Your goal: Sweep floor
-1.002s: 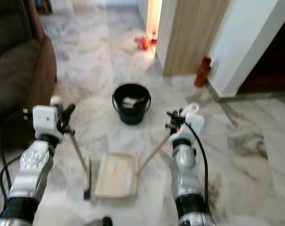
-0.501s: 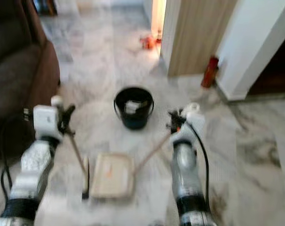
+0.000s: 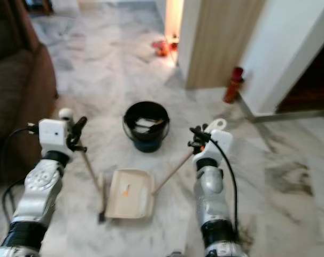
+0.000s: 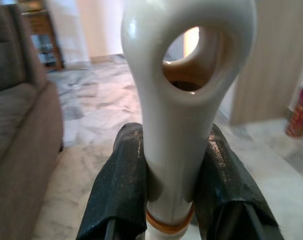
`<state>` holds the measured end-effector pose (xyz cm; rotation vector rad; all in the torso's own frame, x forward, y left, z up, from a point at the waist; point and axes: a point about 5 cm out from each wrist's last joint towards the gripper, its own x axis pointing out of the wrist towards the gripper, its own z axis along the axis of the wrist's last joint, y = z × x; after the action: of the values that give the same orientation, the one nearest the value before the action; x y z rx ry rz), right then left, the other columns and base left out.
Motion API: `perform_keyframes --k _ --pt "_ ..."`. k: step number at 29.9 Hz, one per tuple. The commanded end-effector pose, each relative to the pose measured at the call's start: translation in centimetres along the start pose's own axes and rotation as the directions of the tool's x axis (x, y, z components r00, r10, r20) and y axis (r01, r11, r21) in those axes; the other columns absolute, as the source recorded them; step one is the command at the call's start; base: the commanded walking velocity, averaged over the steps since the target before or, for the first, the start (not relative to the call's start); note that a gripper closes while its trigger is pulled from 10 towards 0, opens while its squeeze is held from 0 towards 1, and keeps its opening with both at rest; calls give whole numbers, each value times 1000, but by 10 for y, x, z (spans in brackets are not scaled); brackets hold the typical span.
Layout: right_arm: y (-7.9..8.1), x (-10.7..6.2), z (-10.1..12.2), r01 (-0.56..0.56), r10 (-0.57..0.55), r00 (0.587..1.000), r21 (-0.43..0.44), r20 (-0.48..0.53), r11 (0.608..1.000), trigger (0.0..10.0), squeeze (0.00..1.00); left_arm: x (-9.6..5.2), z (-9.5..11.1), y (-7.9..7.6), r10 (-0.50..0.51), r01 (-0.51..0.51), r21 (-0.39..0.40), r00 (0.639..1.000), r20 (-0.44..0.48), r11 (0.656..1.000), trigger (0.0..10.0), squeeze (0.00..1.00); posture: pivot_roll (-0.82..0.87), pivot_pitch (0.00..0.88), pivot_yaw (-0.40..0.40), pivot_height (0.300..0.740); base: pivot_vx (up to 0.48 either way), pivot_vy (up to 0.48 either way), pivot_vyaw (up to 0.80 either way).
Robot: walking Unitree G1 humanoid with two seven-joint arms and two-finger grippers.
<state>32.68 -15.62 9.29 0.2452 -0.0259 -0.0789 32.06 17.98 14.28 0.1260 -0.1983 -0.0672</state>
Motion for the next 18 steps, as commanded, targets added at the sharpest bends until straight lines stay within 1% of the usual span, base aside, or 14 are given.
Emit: perform_keyframes --k 1,14,17,18 --pt "10 5 11 -35 35 998 5 48 999 10000 0 0 8 8 17 -18 24 999 37 1000 10000 0 -19 97 -55 740 304 0 0" --pt "11 6 13 -40 39 998 3 53 999 10000 0 1 8 8 14 -15 29 999 37 999 10000 0 -17 93 -56 740 303 0 0" --pt "9 6 12 -24 23 999 25 44 999 10000 0 1 7 8 12 -13 28 999 37 1000 10000 0 -18 89 -56 740 305 0 0" --pt "9 7 12 -21 20 999 30 41 999 10000 0 1 7 8 13 -14 28 999 37 1000 10000 0 -19 91 -56 740 304 0 -475"
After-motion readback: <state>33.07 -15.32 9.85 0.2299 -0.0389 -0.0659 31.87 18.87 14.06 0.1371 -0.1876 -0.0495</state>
